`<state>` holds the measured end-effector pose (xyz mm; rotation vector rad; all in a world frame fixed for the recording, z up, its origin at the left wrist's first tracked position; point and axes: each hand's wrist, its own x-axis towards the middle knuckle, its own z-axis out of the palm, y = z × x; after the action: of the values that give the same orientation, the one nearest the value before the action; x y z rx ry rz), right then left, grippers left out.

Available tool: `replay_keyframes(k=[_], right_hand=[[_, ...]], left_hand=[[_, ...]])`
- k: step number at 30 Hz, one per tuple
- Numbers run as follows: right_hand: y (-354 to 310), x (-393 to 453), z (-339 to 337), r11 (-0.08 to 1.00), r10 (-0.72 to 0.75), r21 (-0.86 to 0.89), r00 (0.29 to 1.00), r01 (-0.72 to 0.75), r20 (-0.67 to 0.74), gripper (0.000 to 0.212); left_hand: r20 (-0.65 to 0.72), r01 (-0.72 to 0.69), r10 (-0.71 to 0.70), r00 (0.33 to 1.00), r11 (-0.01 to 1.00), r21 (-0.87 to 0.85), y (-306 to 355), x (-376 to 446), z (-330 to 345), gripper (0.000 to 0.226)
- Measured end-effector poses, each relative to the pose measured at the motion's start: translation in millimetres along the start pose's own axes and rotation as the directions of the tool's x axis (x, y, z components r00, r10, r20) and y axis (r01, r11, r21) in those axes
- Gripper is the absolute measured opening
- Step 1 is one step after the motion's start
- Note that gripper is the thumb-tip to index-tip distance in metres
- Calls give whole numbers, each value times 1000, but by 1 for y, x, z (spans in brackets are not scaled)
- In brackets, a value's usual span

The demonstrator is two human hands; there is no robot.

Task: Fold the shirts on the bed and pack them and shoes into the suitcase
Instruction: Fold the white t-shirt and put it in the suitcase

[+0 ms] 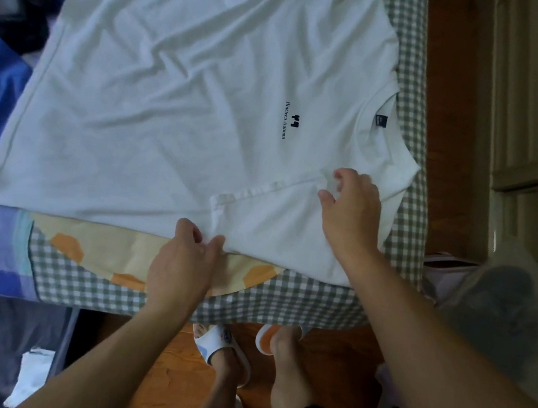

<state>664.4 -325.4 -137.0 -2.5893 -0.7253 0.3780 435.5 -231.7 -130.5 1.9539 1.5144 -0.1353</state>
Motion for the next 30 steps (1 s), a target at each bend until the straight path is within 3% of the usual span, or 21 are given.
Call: replay_keyframes(k=[2, 3, 5, 6, 8, 11, 14, 17, 21, 22, 24, 25, 27, 28, 29, 30], right_hand=[[6, -24, -8, 974, -219, -85, 972, 211, -85, 38], [9, -41, -10, 915, -389, -131, 921, 383, -30, 41], [18, -76, -8, 753, -585, -171, 766, 635, 265, 56], [26, -88, -5, 697, -586, -208, 713, 686, 386, 64], [39, -99, 8, 644, -539, -311, 703, 699, 464, 69], [43, -95, 20, 635, -495, -425, 762, 645, 417, 62], [39, -90, 27, 637, -470, -471, 792, 610, 390, 62], [40, -85, 24, 607, -515, -470, 768, 640, 381, 57], [57, -85, 4, 526, -571, -494, 718, 692, 397, 56], [61, -88, -3, 515, -553, -509, 721, 689, 417, 55], [68, -94, -15, 492, -520, -514, 711, 703, 474, 57], [71, -97, -22, 485, -527, -474, 678, 735, 512, 60], [75, -100, -37, 511, -554, -332, 599, 793, 578, 68], [74, -98, -44, 583, -557, -270, 619, 766, 554, 66], [74, -92, -49, 705, -528, -229, 712, 671, 463, 60], [71, -82, -54, 853, -426, -179, 851, 491, 306, 52]], left_hand=[[-63, -351, 365, 929, 922, 164, -10, 1, -4, 27], [-38, -503, 528, 848, 826, 256, -18, 3, -8, 29], [73, -648, 674, 735, 666, 371, -42, 18, -20, 45], [123, -662, 680, 723, 630, 407, -55, 28, -28, 54], [188, -624, 627, 756, 603, 497, -82, 45, -49, 66], [168, -508, 523, 835, 618, 600, -122, 69, -84, 70], [199, -530, 544, 815, 564, 633, -138, 89, -105, 71], [248, -579, 569, 784, 527, 622, -136, 106, -111, 94], [268, -516, 455, 849, 601, 611, -133, 105, -116, 114], [282, -521, 451, 847, 595, 612, -134, 100, -118, 110], [291, -562, 507, 811, 540, 627, -141, 84, -115, 80], [301, -578, 522, 798, 522, 628, -145, 72, -113, 67], [300, -538, 463, 834, 567, 623, -147, 47, -109, 63], [267, -488, 423, 866, 599, 635, -145, 37, -105, 64], [224, -434, 386, 895, 636, 638, -139, 30, -101, 73], [201, -395, 350, 915, 674, 624, -128, 26, -95, 87]])
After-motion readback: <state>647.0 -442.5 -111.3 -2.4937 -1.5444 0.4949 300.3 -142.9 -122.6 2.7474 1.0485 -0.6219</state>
